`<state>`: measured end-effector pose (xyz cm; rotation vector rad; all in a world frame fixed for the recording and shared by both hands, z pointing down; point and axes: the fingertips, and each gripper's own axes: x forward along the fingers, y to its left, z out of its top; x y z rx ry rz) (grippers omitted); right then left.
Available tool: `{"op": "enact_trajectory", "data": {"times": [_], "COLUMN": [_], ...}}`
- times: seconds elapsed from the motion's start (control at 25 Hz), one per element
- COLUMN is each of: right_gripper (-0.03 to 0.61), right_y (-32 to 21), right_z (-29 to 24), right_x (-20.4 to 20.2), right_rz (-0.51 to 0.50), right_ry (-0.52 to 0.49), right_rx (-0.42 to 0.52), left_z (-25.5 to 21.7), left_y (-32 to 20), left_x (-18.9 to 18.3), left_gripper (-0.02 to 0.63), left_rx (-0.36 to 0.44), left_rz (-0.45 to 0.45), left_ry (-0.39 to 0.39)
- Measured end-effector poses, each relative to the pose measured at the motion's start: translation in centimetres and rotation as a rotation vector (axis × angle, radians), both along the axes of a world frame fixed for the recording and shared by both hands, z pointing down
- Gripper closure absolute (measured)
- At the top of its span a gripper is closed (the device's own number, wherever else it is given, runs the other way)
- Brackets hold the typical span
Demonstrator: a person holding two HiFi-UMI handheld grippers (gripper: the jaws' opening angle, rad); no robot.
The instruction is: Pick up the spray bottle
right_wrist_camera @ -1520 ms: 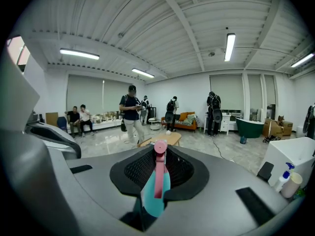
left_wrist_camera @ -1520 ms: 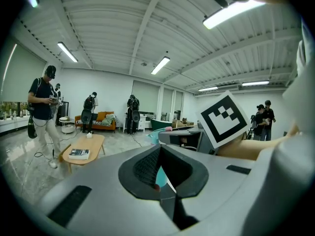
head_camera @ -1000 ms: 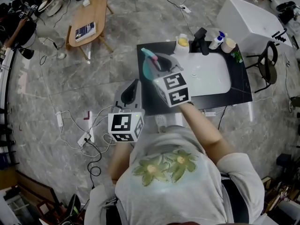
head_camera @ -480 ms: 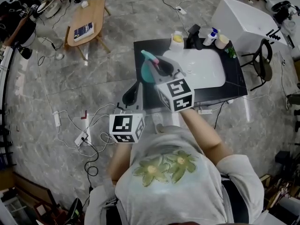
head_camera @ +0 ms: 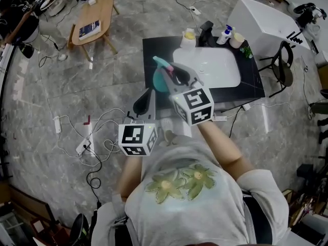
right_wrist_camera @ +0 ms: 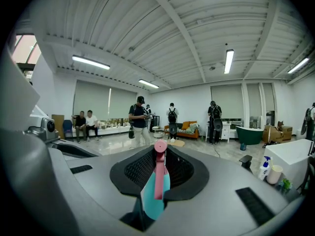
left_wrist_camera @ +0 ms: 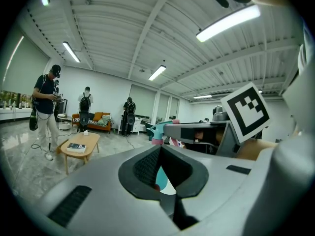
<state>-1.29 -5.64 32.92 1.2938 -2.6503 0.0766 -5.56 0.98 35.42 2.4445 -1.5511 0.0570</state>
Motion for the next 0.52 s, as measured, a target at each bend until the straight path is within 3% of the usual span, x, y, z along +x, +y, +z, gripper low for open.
{"op": "enact_trajectory", "data": {"times": [0.52], "right_gripper": [0.508], "right_y": [6.0], "right_z": [2.5], "right_x": [2.0], "right_rz": [-0.001], "right_ry": [0.009], "right_rx": [-0.050], "left_z": [1.9], "left_y": [5.2], "left_x": [2.0], "left_gripper": [0.606], "left_rx": [-0.033], "left_rz": [0.019], "left_ry": [0.018]}}
